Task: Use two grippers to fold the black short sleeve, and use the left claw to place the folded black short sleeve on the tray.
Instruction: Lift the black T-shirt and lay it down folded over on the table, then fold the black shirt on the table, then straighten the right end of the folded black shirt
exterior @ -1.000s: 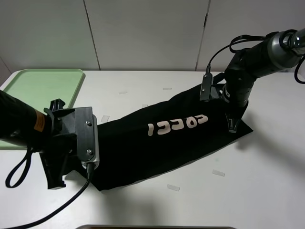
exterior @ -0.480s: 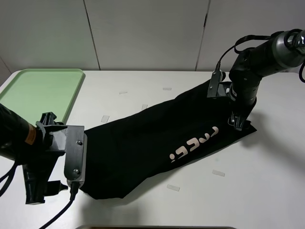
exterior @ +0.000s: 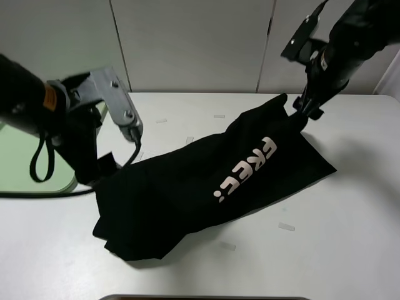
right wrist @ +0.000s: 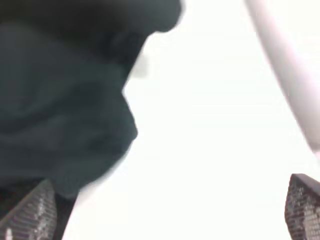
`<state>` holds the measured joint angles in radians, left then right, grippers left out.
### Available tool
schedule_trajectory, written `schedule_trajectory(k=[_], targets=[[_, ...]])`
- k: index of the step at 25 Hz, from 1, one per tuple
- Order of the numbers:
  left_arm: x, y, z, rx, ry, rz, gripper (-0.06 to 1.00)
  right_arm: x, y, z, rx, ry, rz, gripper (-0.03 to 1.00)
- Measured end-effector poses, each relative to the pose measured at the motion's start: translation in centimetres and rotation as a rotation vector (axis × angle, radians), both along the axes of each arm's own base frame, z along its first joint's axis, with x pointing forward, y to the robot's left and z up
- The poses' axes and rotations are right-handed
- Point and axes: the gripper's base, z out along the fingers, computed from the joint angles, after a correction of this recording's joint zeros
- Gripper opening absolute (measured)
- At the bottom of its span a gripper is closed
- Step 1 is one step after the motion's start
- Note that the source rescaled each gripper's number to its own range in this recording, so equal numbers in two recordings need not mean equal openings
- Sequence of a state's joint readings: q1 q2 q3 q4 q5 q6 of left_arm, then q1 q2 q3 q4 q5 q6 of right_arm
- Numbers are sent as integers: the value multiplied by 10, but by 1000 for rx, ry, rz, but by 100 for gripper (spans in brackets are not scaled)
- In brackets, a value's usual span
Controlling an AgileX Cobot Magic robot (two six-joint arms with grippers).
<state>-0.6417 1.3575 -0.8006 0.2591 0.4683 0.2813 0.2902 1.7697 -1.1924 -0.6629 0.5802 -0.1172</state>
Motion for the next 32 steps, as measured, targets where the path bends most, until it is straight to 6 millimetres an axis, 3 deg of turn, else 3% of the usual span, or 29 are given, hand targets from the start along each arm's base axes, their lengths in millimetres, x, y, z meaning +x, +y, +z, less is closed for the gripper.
schedule_trajectory(k=[3, 6, 10, 15, 19, 24, 28, 32], targets=[[8, -4, 25, -12, -13, 36, 88, -2, 1, 34, 81, -91, -32, 100], [13, -6, 43, -8, -20, 53, 88, -7, 1, 54, 128, -142, -42, 100], [15, -6, 60, 1, -13, 77, 88, -14, 0, 66, 152, -162, -56, 100], [8, -1, 94, -106, -86, 139, 88, -18, -1, 66, 185, -129, -94, 100], [-15, 16, 135, -253, -209, 172, 88, -21, 1, 68, 227, -118, -115, 100], [-62, 51, 175, -380, -335, 186, 88, -28, 1, 85, 278, -169, -111, 100], [-100, 81, 193, -446, -390, 209, 88, -37, -1, 101, 314, -212, -109, 100], [-138, 111, 198, -480, -404, 243, 88, -48, -3, 119, 351, -260, -107, 100]])
